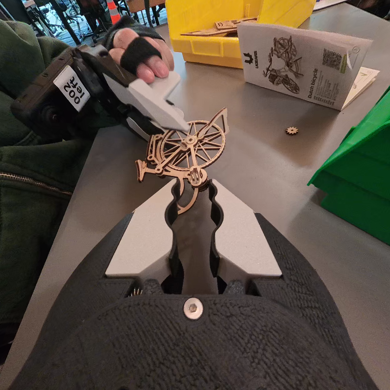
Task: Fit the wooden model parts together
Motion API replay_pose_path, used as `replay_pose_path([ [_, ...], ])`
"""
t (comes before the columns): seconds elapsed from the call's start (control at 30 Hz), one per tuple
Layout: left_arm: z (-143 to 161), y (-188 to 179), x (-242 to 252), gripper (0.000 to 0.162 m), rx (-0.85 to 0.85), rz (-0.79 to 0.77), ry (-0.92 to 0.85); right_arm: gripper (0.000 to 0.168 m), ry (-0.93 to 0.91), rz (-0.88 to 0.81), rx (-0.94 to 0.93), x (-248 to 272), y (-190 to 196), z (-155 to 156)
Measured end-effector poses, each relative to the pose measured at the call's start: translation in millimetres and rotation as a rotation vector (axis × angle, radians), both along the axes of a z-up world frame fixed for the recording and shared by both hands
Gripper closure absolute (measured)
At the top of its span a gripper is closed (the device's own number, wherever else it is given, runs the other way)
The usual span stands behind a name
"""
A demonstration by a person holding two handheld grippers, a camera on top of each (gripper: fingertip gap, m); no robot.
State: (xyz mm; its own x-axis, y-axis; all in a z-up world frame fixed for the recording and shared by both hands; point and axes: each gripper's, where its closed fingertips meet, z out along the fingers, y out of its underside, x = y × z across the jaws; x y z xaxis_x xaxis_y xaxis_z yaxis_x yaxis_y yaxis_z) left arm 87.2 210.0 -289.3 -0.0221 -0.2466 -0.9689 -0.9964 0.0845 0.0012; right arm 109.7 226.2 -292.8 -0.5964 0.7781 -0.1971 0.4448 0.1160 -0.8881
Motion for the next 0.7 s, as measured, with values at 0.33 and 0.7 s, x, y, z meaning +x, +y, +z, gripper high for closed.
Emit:
replay_pose_path([
  [0.33,4.7,-3.5,-7.8,0.143,0.019,0.006,0.019,0.143,0.013,0.026,-0.032,1.9,-3.7,5.4],
  [0.7,16.7,-2.4,-6.4,0.162,0.101,0.018,0.051,0.143,0.059,0.034,-0.032,0.7,-5.0,9.6],
])
